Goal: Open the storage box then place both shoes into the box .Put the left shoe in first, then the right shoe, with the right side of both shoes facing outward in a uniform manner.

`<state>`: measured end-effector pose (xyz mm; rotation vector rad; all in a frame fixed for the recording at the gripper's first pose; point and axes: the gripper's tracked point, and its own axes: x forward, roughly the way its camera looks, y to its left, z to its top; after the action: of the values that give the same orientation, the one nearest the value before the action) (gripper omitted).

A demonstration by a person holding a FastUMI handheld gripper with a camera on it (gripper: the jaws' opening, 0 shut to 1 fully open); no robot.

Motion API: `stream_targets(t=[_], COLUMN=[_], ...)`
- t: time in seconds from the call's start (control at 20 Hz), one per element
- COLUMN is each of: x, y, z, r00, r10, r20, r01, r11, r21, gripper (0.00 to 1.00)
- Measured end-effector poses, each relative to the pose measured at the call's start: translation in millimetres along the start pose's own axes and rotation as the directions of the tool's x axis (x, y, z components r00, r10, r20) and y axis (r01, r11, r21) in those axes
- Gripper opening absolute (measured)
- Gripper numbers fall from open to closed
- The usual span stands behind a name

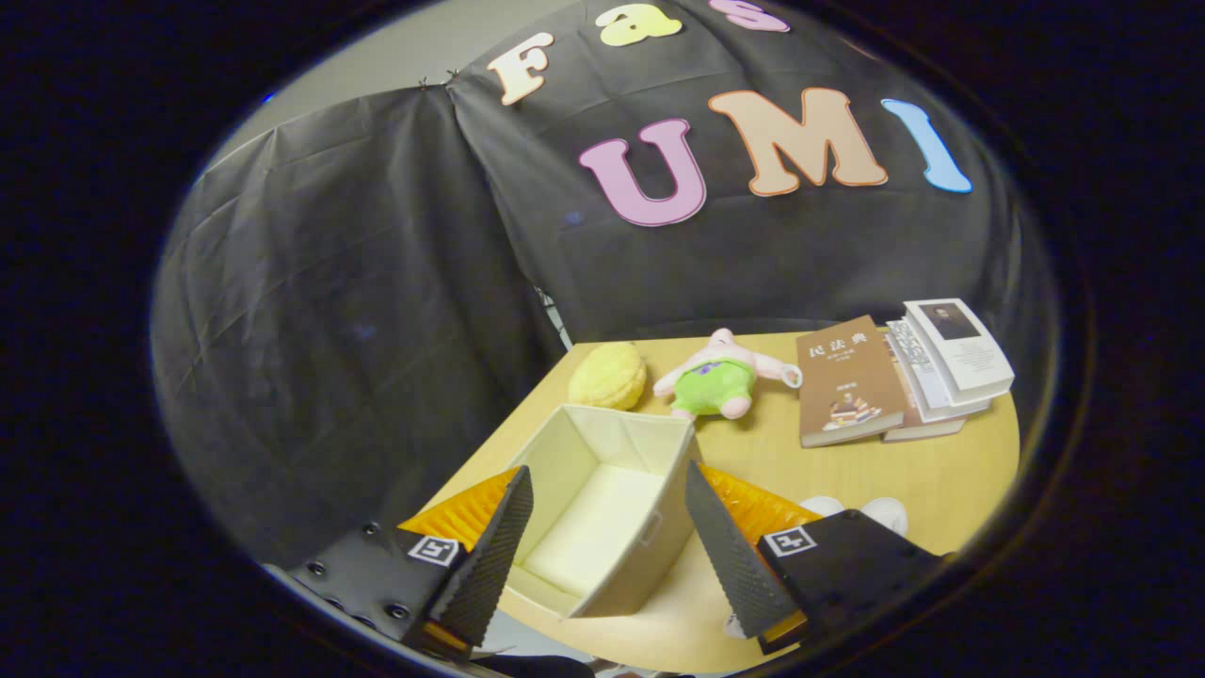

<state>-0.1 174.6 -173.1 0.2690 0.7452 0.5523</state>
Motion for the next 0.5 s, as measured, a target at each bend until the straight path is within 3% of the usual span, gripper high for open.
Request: stream_targets(t=[0.5], x=[-8], y=[-99], z=[-43], r00=[0.990], r10=[-0.084], r20=[-0.111], r01=[0.083], r11=[0.996], r21=[-0.015], gripper=[1.00])
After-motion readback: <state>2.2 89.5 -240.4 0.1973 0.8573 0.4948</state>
